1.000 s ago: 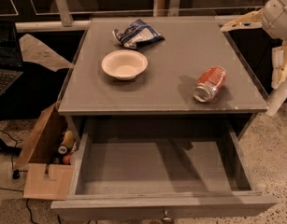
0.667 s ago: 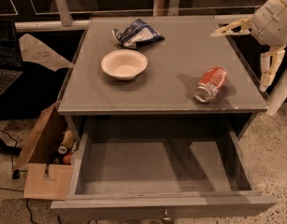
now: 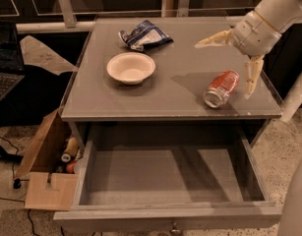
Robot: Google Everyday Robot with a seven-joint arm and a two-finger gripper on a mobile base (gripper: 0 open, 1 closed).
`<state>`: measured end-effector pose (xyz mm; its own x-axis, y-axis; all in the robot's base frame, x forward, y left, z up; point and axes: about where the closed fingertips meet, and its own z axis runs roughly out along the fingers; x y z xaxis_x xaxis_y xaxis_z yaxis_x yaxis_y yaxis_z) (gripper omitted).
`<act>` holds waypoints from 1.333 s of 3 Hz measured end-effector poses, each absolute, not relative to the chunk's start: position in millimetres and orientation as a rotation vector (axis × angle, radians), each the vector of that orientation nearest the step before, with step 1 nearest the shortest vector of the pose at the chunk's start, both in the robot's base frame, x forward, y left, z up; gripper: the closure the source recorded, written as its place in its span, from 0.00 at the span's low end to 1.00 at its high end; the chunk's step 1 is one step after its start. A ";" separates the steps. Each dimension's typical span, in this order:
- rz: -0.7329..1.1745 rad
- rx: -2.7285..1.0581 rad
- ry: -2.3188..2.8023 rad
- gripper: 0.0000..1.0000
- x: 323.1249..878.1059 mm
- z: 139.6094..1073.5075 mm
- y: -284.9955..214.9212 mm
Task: Place coke can into top drawer
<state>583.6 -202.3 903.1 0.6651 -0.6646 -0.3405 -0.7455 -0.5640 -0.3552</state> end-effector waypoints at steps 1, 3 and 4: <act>0.270 -2.443 1.088 0.00 585.8 886.7 -193.8; 0.325 -2.454 1.177 0.00 574.5 855.5 -200.5; 0.309 -2.445 1.179 0.00 581.0 852.4 -200.0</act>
Offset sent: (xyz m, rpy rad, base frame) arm -0.0781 -0.0160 -0.0449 -0.1130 0.3261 0.1086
